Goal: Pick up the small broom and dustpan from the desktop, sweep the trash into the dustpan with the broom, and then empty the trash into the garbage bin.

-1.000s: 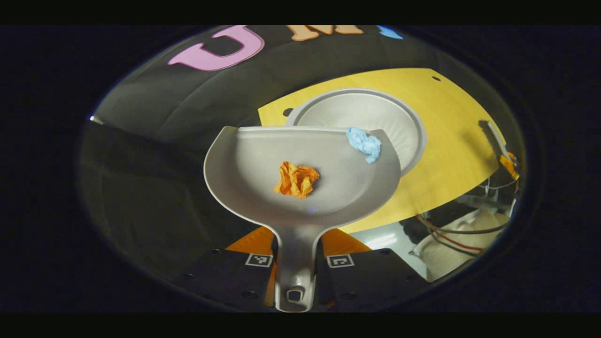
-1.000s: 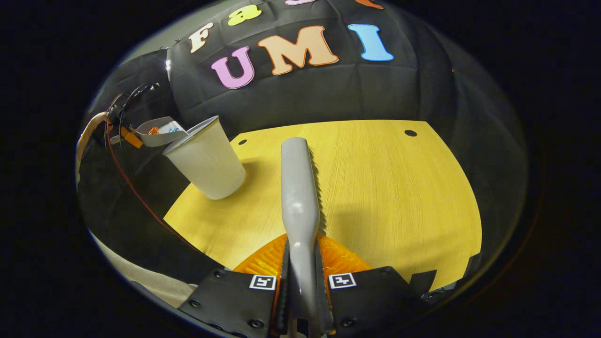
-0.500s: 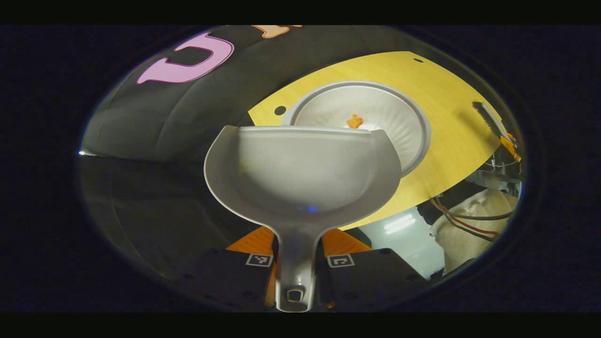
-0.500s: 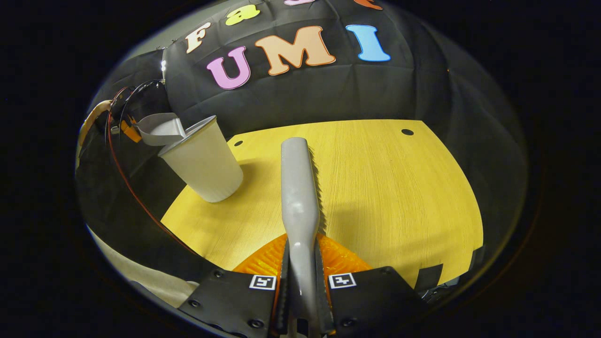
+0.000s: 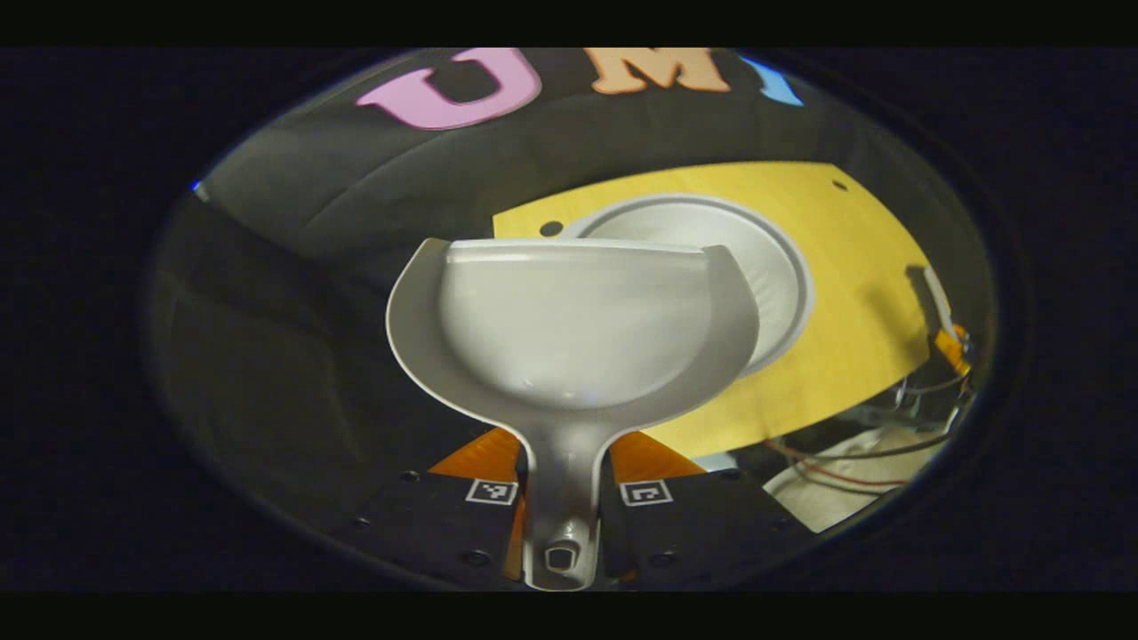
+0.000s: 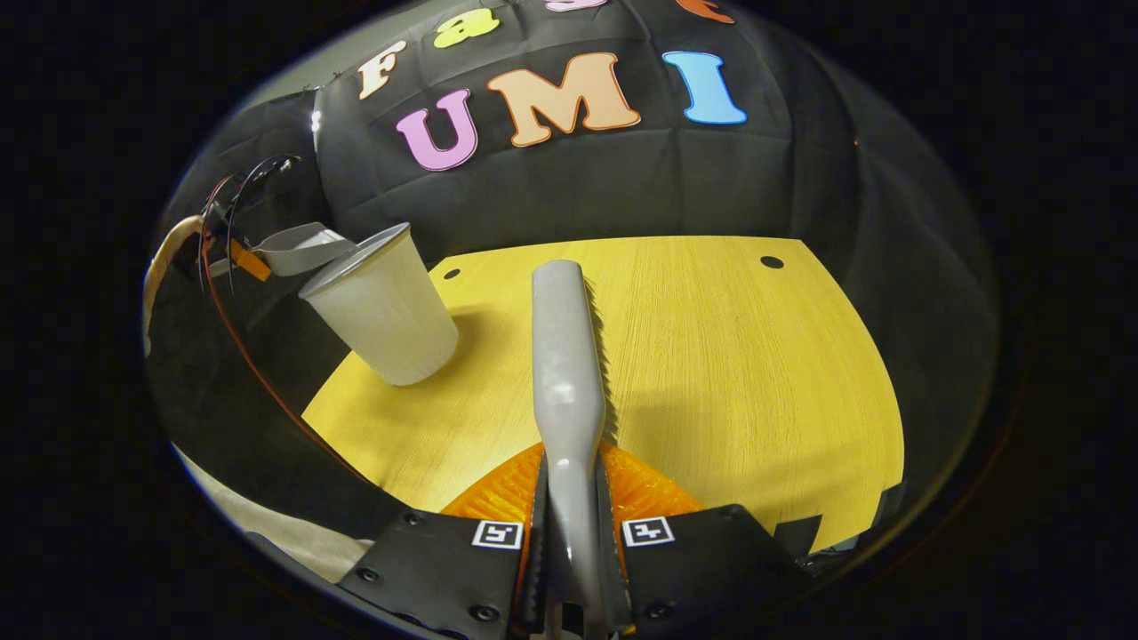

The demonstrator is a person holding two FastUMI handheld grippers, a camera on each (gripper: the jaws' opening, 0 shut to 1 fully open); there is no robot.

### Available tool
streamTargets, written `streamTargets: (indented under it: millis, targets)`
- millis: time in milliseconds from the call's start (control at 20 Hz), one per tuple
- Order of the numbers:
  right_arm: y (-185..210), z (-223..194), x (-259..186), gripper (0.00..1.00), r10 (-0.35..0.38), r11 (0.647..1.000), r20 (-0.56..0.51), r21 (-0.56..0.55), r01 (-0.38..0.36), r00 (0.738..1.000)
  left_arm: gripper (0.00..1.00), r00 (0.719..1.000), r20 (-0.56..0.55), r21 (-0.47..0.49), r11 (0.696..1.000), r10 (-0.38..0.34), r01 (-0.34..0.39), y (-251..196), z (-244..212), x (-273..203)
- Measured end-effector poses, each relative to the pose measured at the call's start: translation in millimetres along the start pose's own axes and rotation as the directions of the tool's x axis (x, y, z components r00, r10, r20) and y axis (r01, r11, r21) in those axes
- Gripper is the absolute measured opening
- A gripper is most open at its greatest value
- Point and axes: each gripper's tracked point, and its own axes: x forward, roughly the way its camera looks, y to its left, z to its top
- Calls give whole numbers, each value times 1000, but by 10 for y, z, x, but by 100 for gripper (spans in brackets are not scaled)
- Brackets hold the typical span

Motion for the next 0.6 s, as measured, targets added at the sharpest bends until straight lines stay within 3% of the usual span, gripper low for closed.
streamTargets:
  millis: [100, 200, 350, 600]
  targets:
    - [35, 48, 41, 26, 42, 999, -5, 30, -42, 999, 28, 994, 100, -169, 984, -44, 60, -233, 183, 13]
    - [23, 85, 79, 26, 64, 997, -12, 46, -64, 998, 28, 982, 181, -234, 968, -51, 93, -532, 334, -39]
    - [-114, 129, 103, 26, 68, 994, -28, 83, -66, 997, 28, 963, 259, -164, 979, -75, 120, -1163, 457, -373]
    - [-532, 141, 117, 27, 33, 986, -10, 163, -31, 999, 28, 928, 318, -52, 973, -196, 224, -2182, 522, -509]
